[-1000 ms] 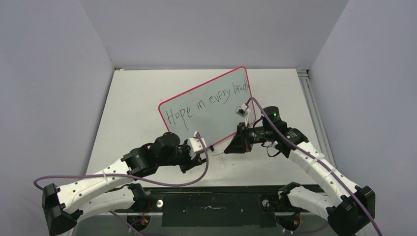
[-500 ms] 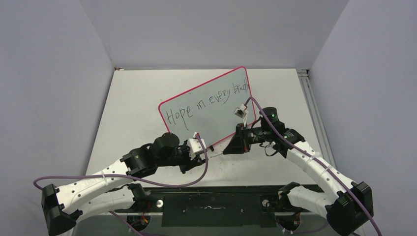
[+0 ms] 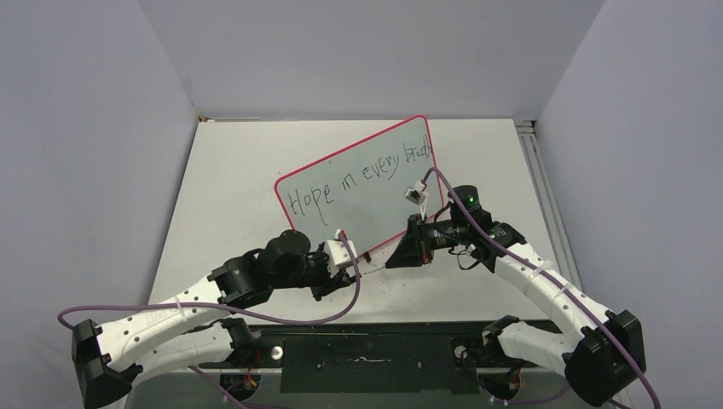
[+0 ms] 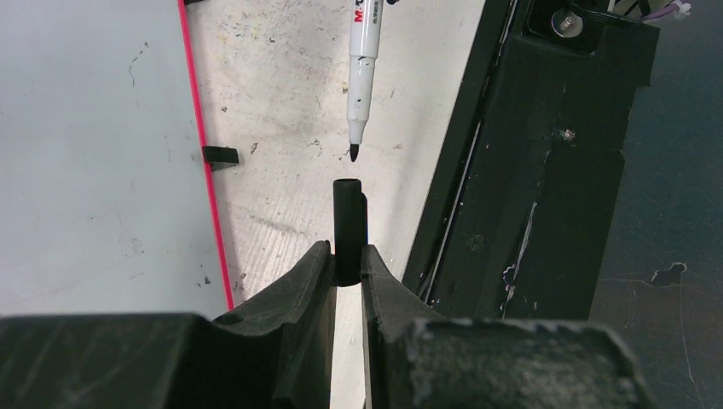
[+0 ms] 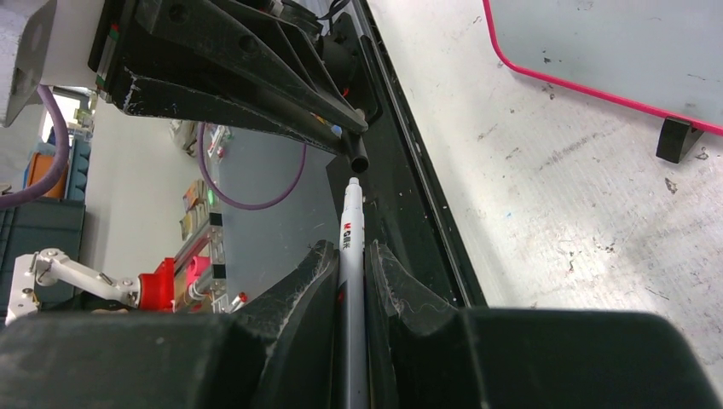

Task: Write a sentence on the whiteboard
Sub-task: Close the whiteboard marker at the center of the board.

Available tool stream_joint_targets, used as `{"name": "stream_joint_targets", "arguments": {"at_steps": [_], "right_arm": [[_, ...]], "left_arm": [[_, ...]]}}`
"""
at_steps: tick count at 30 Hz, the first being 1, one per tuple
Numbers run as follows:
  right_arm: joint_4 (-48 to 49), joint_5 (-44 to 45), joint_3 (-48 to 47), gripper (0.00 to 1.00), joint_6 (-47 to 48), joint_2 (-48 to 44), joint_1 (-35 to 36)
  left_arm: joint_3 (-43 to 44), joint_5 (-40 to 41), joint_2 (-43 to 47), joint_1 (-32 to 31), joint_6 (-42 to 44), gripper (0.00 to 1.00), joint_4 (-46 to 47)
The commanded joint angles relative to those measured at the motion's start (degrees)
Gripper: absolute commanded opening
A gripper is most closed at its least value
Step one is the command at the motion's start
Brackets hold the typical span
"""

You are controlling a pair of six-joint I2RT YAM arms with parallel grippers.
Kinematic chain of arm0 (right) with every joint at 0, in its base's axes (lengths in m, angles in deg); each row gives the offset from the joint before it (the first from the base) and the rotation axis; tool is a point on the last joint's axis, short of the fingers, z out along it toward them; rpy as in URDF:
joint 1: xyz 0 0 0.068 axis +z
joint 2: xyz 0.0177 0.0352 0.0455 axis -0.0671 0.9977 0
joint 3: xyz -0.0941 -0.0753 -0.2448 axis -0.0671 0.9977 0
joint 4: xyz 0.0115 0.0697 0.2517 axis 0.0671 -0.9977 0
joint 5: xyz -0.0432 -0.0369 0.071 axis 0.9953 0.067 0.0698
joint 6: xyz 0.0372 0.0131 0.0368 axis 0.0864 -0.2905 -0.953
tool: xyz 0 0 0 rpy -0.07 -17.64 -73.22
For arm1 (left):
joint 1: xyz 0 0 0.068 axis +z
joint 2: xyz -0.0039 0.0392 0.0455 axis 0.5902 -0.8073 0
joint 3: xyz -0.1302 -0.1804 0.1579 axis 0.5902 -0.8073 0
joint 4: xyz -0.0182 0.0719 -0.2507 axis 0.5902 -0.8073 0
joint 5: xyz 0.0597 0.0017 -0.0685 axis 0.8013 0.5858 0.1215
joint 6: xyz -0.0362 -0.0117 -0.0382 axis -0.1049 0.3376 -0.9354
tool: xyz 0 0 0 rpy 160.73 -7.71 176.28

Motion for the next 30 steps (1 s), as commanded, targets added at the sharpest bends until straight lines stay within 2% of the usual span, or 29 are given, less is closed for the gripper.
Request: {"name": "stream_joint_targets", "arguments": {"at_steps": [1,30], "right_arm": [[3.96,-2.10,0.18,0.05,0.00,0.69,0.35],[10.95,-2.33,2.79,0.05,-4.69,2.01,3.25]], "left_arm": [[0.56,-1.36,0.69,-0.37,0.51,0.00,1.56],[0.41,-1.68,1.25,-0.45,0.65,0.00,2.00]]}}
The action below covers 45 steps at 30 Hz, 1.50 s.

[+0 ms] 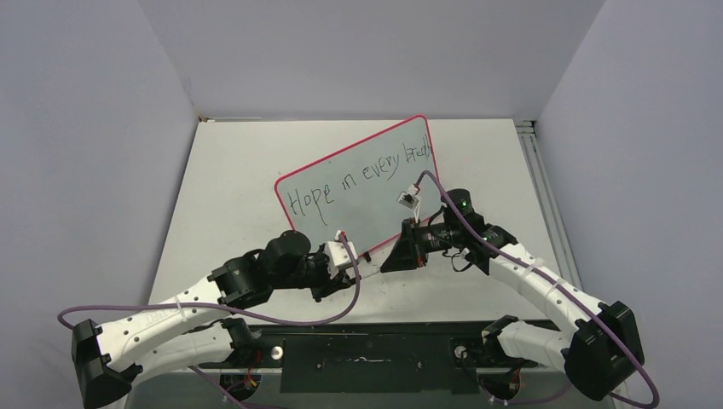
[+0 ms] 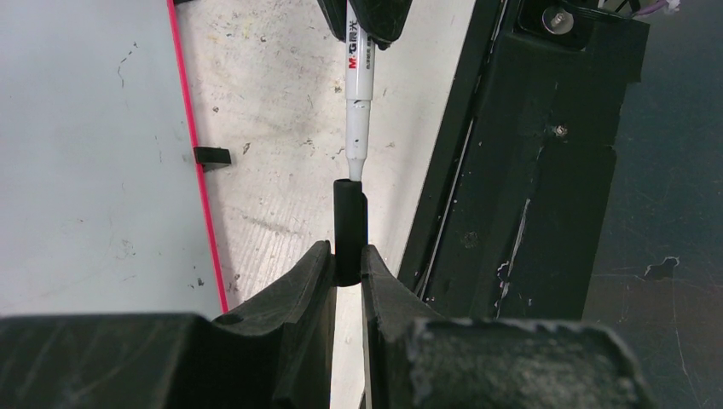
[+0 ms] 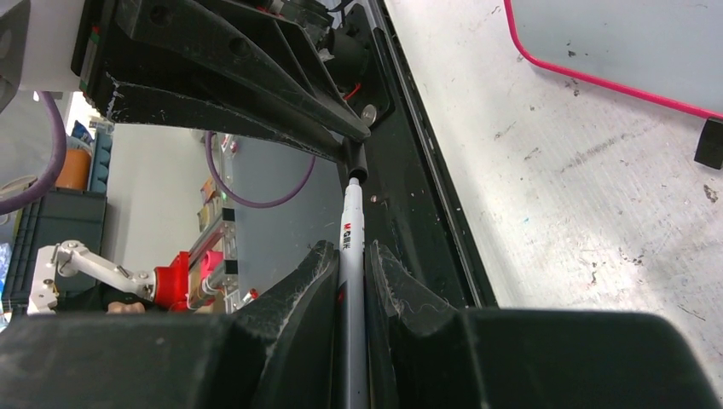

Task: Write a sentence on the whiteboard
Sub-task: Close the whiteboard marker at the center of the board.

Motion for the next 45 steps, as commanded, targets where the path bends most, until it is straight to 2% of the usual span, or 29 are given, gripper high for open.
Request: {"name": "stream_joint_targets", "arguments": {"at_steps": [1,8,29,41,45], "right_arm": [[6.29,-1.83,0.84,0.05,-1.83,0.22,0.92],[14.88,-2.83,3.49,0.05,-7.37,0.38,1.95],[17.12,-1.30,3.94,0.05,-8.07,3.32,4.42],[32.58,1.40,7.45,0.05,-18.98,4.59,11.80],[33.23,2.95,7.41,0.05,-19.17,4.28,12.51]], "left_arm": [[0.43,-0.85,1.28,-0.35,0.60,0.00,2.16],[0.21,-0.65,2.34,-0.34,0.52,0.00,2.67],[-0.72,-0.73,5.43,-1.18,0.18,0.00,4.79],[-0.01,1.53,7.14,-1.13,-1.03,0.00,7.77],[0.87,1.87,7.24,-1.05,-1.11,0.00,8.36]]}}
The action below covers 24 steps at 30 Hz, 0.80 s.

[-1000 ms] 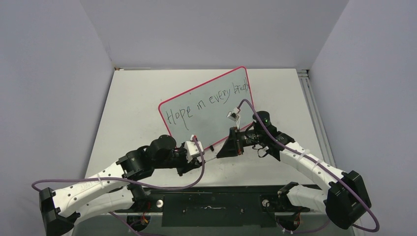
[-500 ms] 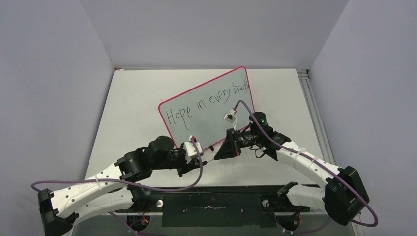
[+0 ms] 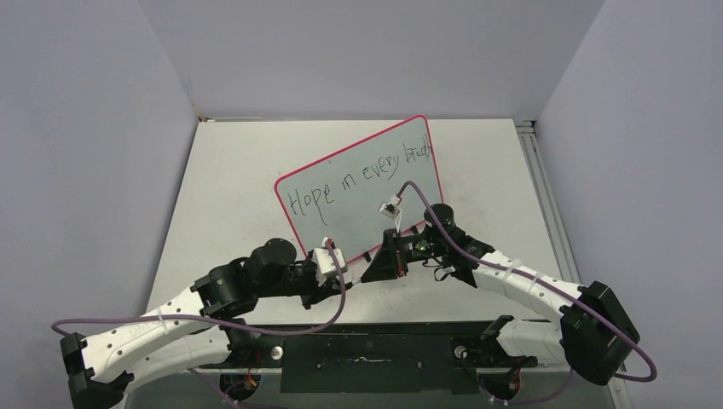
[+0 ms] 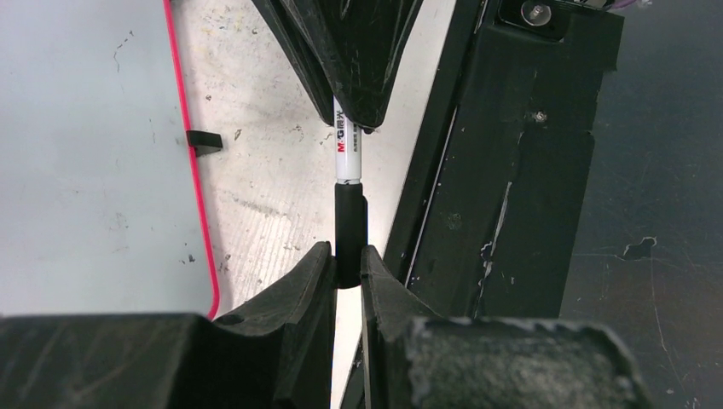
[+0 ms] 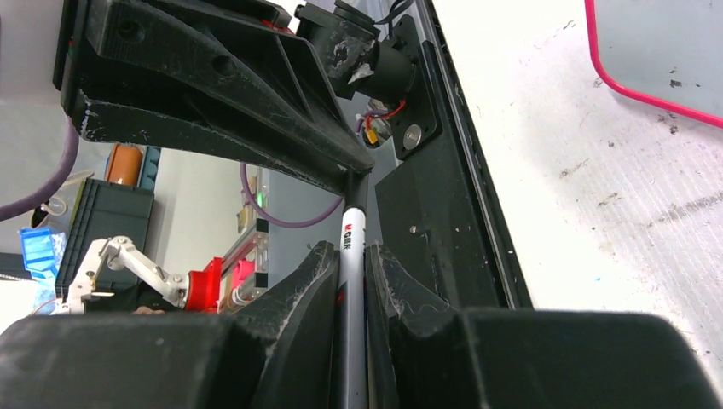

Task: Write a sentence on the whiteboard
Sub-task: Close the whiteboard marker at the center of the board.

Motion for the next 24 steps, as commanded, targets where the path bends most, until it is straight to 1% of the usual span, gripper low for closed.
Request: {"name": "stream_joint_targets", "arguments": {"at_steps": [1,6,9,11,14,18,20,22,24], "right_arm": [[6.83,0.05,-0.34,0.05,-2.07,-0.10,2.99],[6.80,0.78,-0.98,0.05,-2.12,-1.18,2.92],[3.72,1.79,-1.72,0.05,0.03,-1.84,2.53],[2.40,2.52,-2.10,0.05,0.91,-2.56,2.25],[2.15,3.81,-2.17,0.05,0.90,-4.12,1.64],[3.05,5.52,-1.31,0.05,-0.01,-6.51,0.06],[4.99,6.16,-0.07,0.05,-1.49,-7.81,-1.52],[7.45,6.65,1.31,0.05,-3.32,-9.50,-3.81],[9.48,6.86,2.42,0.05,-4.97,-11.47,-6.78]], "left_arm": [[2.53,1.81,0.36,-0.04,-0.34,0.00,11.59],[3.10,1.87,1.48,0.31,-0.32,0.00,11.22],[4.85,2.87,1.40,0.36,-0.07,0.15,10.54],[5.82,3.76,1.30,0.55,0.19,0.29,10.35],[7.25,3.99,1.14,0.92,0.26,0.42,9.77],[8.61,3.43,1.27,1.30,-1.29,0.53,9.42],[9.27,3.83,1.50,1.75,-4.31,0.60,10.14],[9.59,5.73,1.74,2.68,-9.10,0.71,11.51],[10.12,7.22,1.73,4.08,-14.39,0.74,12.27]]}}
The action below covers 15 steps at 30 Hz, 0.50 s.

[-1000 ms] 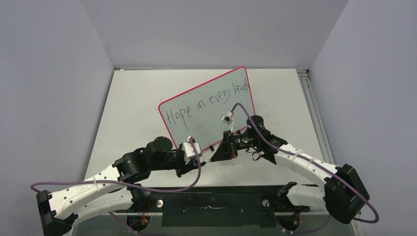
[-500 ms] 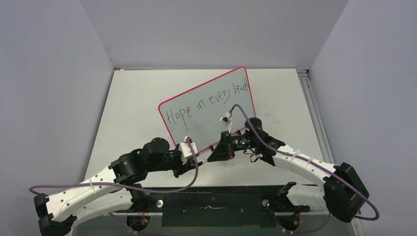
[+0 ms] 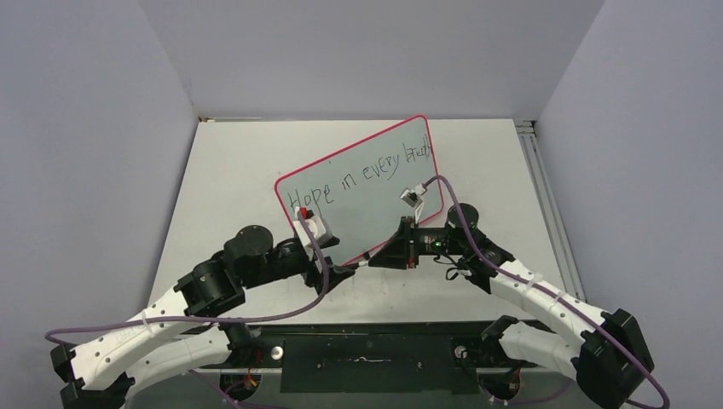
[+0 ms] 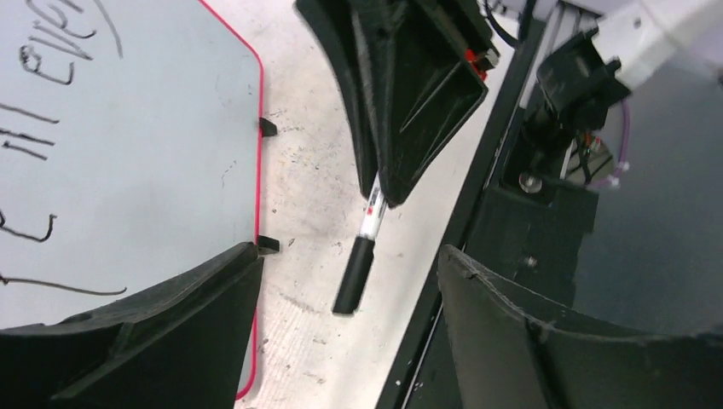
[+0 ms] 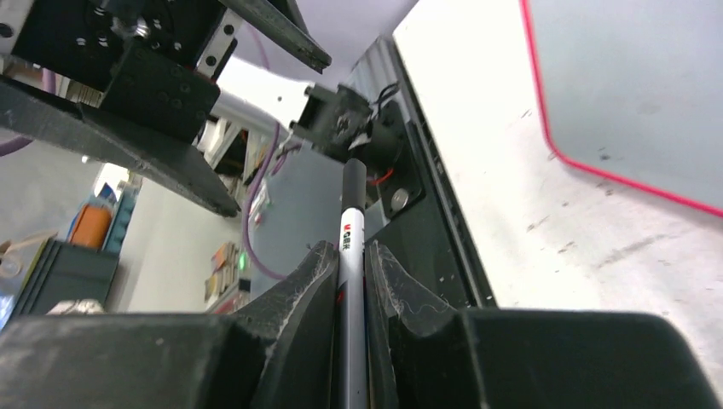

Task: Write a sentence on the whiteboard
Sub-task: Close the whiteboard marker at the center of the board.

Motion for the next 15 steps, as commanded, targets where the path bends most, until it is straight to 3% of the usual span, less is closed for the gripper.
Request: {"name": "stream_joint_targets", "arguments": {"at_steps": [1,7,15], "right_arm": [[8.74,2.36,2.08,0.05,-3.82,-5.29,-6.55],[21.68,3.11,3.30,0.05,-11.40,-8.41,-9.85],[31.26,1.07,2.48,0.05,-16.55,-7.01,-9.83]], "left_arm": [[3.51,3.45,0.52,3.20,-12.90,0.75,5.29],[0.85,1.63,1.00,8.29,-30.29,0.79,13.55],[-2.89,-0.37,0.67,9.71,-40.13,0.80,21.60]]}}
